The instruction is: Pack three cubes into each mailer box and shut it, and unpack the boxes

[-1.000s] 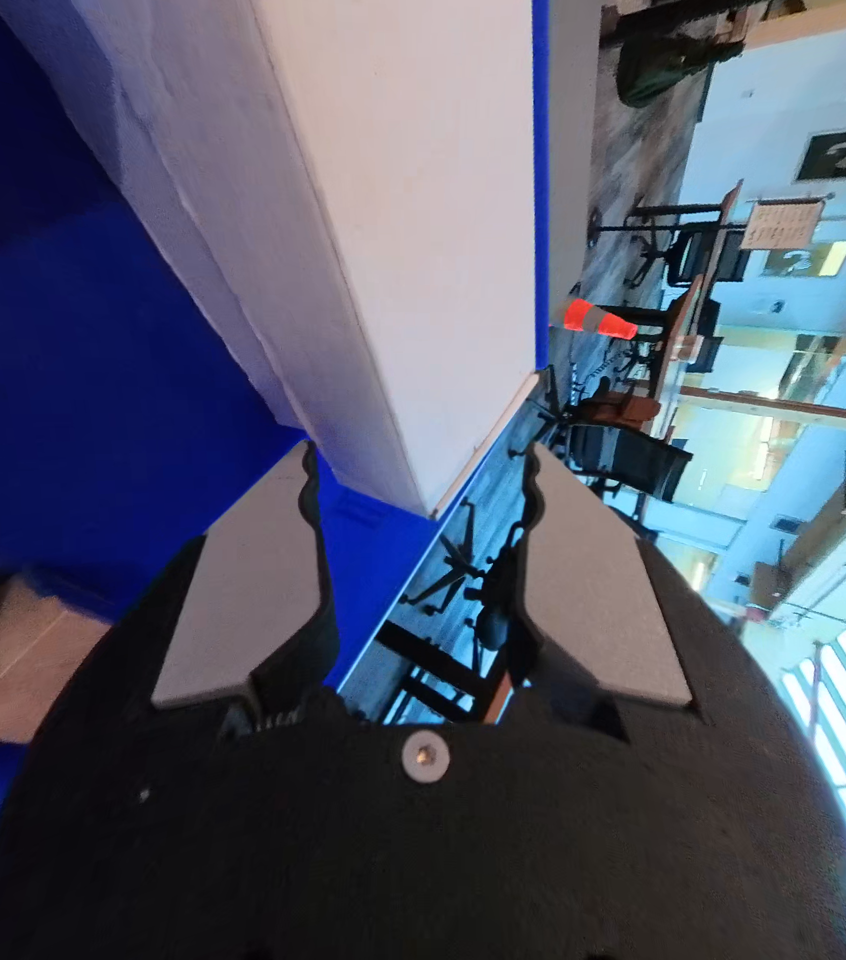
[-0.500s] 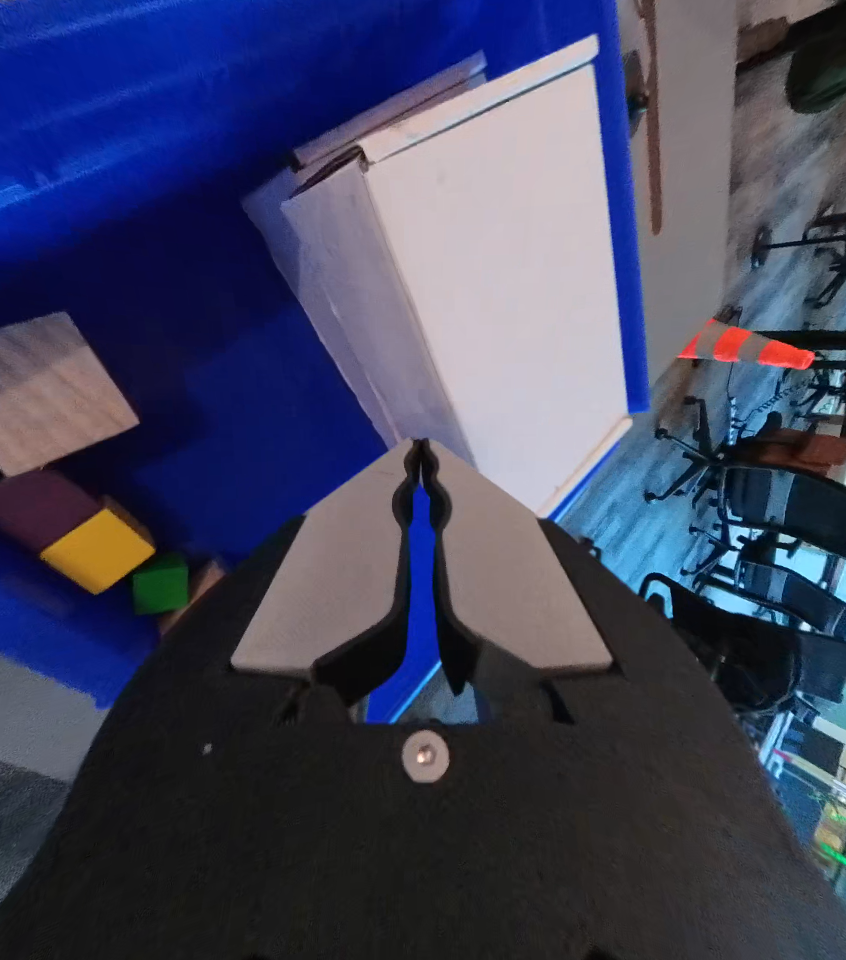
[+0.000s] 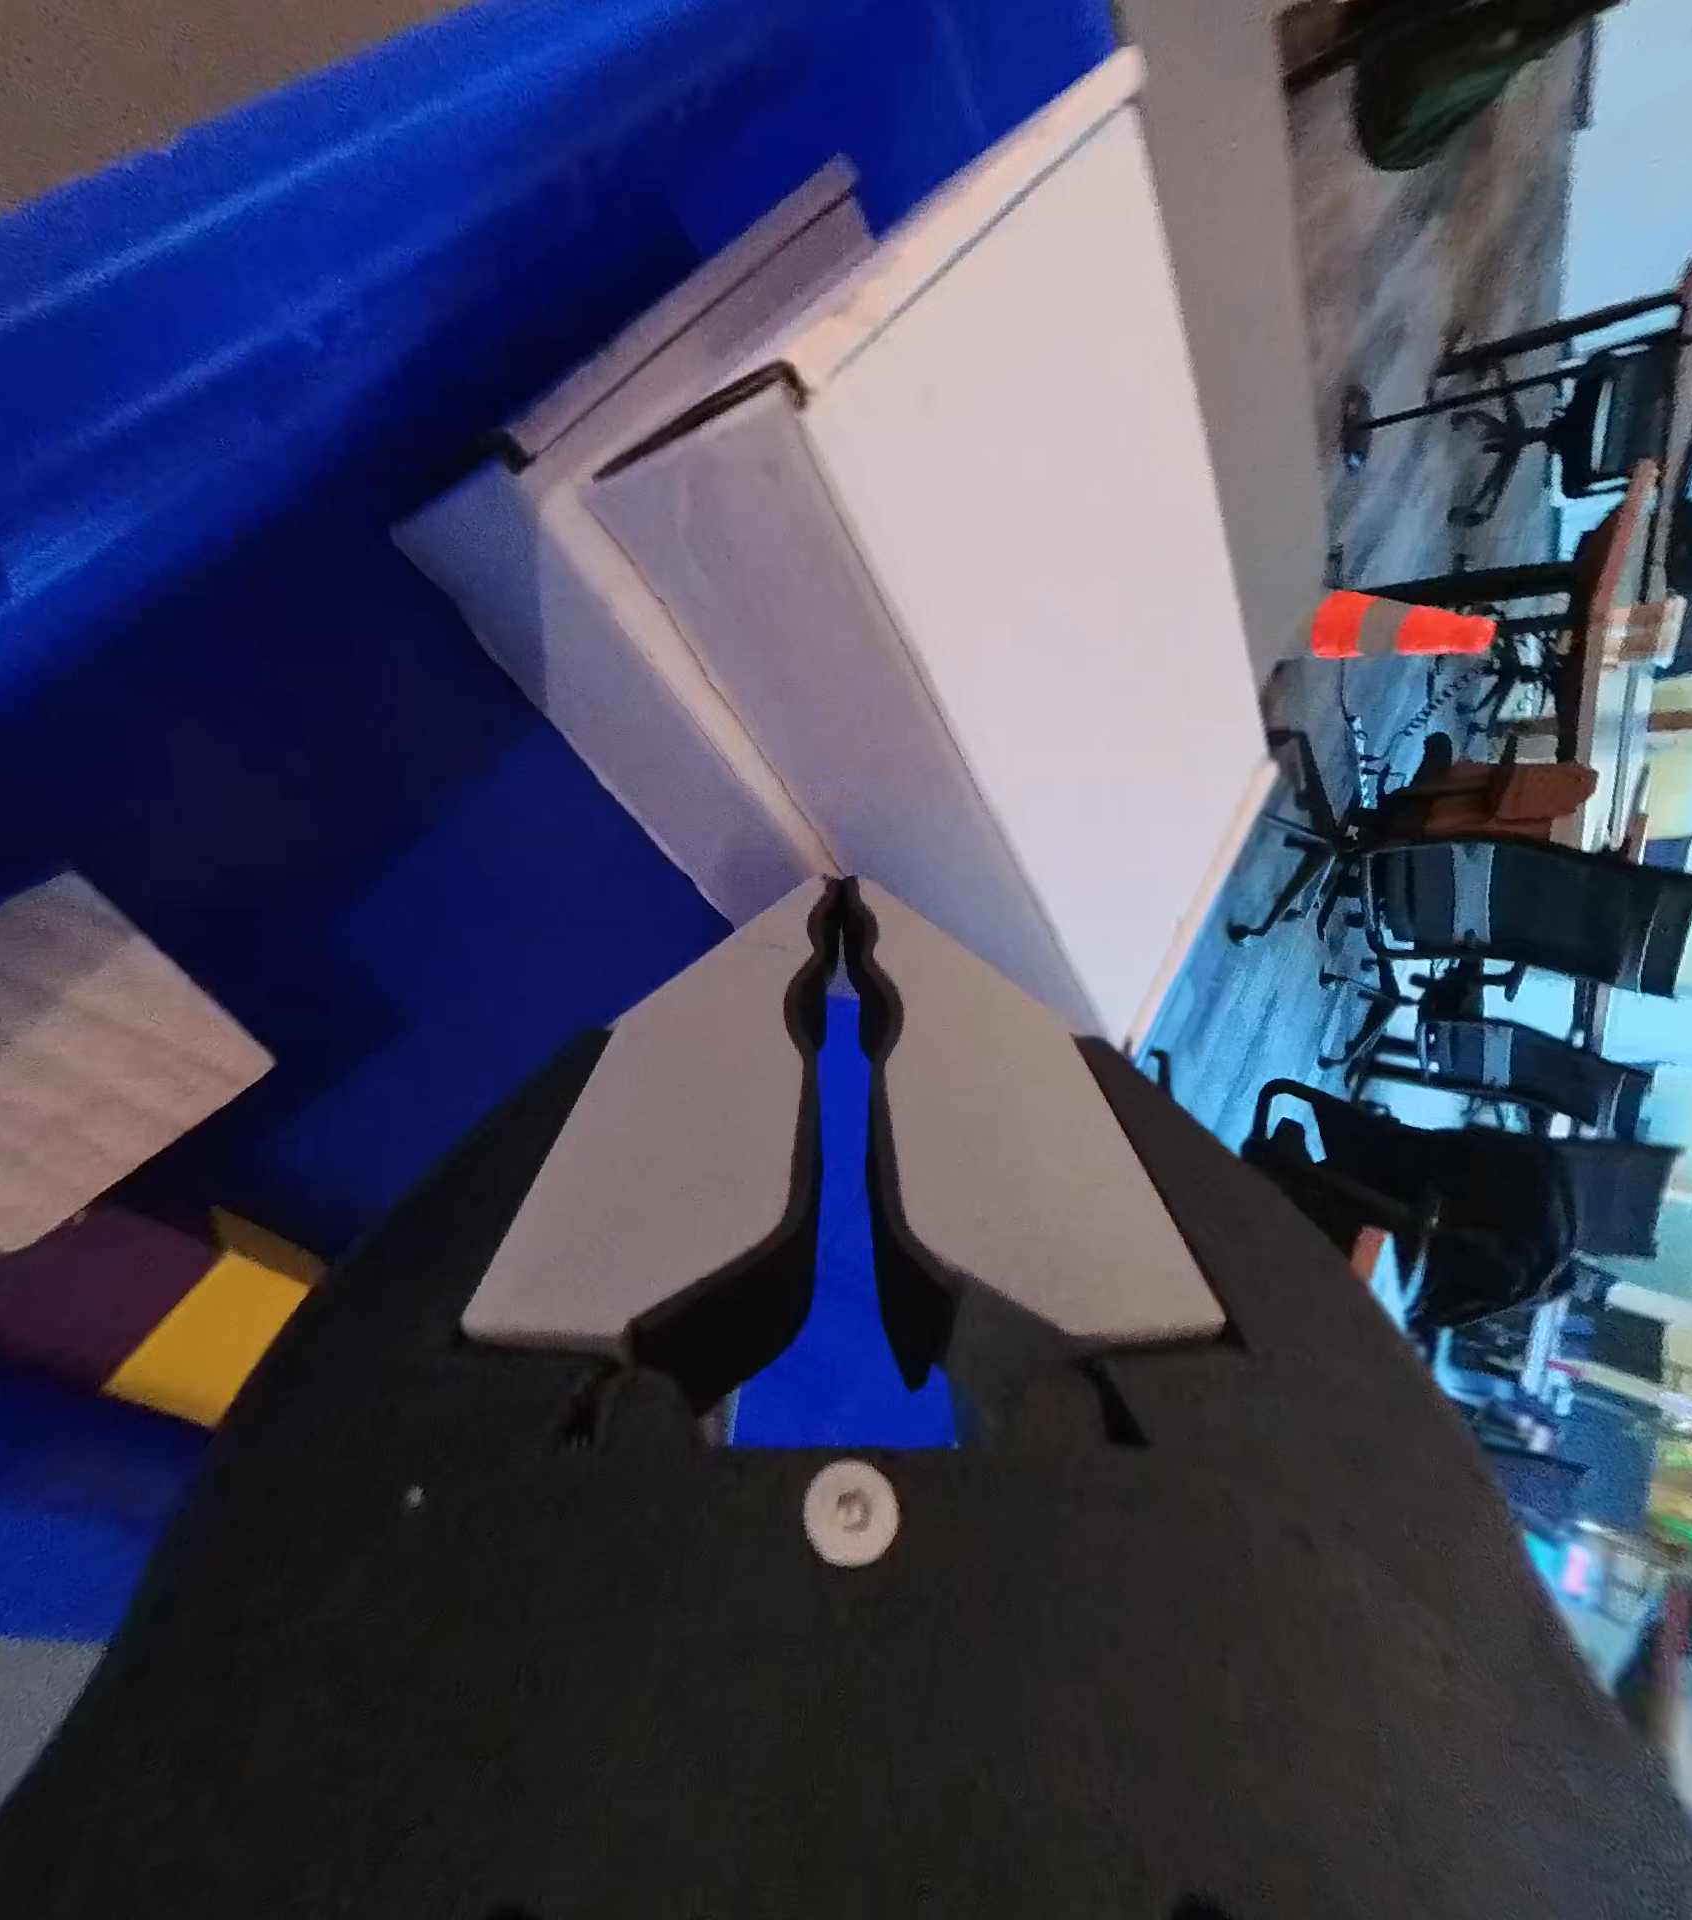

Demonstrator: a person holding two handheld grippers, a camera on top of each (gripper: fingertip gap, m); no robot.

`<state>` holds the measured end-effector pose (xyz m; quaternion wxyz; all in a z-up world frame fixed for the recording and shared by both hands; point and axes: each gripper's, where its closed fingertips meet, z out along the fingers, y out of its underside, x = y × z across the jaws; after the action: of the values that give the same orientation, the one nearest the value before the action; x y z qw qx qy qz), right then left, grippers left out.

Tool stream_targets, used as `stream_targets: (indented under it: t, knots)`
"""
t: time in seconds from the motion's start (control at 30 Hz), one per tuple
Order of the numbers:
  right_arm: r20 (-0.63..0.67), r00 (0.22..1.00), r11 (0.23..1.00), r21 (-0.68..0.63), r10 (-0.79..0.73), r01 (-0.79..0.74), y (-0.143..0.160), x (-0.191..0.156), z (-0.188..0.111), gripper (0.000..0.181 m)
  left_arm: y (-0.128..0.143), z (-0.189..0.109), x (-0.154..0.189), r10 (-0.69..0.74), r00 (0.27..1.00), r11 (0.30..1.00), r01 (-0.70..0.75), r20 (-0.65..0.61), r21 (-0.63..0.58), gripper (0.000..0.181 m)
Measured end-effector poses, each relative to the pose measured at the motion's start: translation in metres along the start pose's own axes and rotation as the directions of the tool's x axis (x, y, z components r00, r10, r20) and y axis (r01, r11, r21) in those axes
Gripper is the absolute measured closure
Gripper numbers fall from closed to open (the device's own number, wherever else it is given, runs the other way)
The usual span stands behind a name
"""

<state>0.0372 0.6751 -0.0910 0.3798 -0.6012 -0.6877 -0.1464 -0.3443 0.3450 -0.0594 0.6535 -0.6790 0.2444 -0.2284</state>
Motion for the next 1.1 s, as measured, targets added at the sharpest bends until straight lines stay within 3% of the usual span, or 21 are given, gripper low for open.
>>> stream_targets:
  t: [0.03,0.17,0.23,0.3,0.43,0.6,0.7,0.8,0.87,0.93,1.1]
  knots:
    - [-0.019,0.999,0.999,0.024,0.045,-0.044,0.001,0.001,-0.007,0.181,0.000,0.000,0.001,0.001,1.000,1.000,-0.001,-0.002,0.001,0.157]
    - [0.009,0.960,0.946,0.169,0.281,-0.278,0.004,-0.007,-0.041,0.172,-0.003,0.001,0.002,0.001,1.000,1.000,-0.001,-0.002,0.007,0.157]
    - [0.114,0.910,0.876,0.247,0.398,-0.414,0.000,-0.021,-0.059,0.145,-0.002,0.003,-0.002,-0.007,1.000,1.000,0.007,0.026,0.005,0.155]
    - [0.229,0.851,0.800,0.294,0.472,-0.523,-0.006,-0.038,-0.077,0.130,0.002,0.005,-0.006,-0.024,0.999,1.000,0.024,0.047,-0.009,0.149]
    - [0.362,0.778,0.672,0.393,0.514,-0.627,-0.024,-0.062,-0.110,0.099,0.010,0.011,-0.022,-0.046,0.985,0.998,0.052,0.165,-0.035,0.118]
    - [0.444,0.722,0.578,0.435,0.530,-0.691,-0.040,-0.088,-0.129,0.071,0.028,0.018,-0.023,-0.175,0.943,0.969,0.216,0.284,-0.120,0.089]
    - [0.466,0.705,0.547,0.445,0.535,-0.709,-0.046,-0.102,-0.127,0.068,0.038,0.011,-0.011,-0.137,0.909,0.963,0.215,0.394,-0.160,0.089]
    - [0.448,0.707,0.544,0.451,0.548,-0.708,-0.052,-0.115,-0.114,0.065,0.023,-0.012,0.003,-0.137,0.871,0.984,0.176,0.472,-0.039,0.098]
    - [0.396,0.716,0.551,0.460,0.574,-0.696,-0.054,-0.119,-0.103,0.065,0.010,-0.036,0.005,-0.150,0.827,0.989,0.137,0.542,0.064,0.118]
    - [0.377,0.710,0.541,0.466,0.595,-0.700,-0.059,-0.122,-0.096,0.068,0.004,-0.055,0.011,-0.157,0.790,0.987,0.108,0.592,0.118,0.124]
    - [0.269,0.709,0.530,0.507,0.652,-0.680,-0.063,-0.118,-0.089,0.081,0.018,-0.075,0.035,-0.037,0.714,0.996,0.086,0.699,-0.035,0.123]
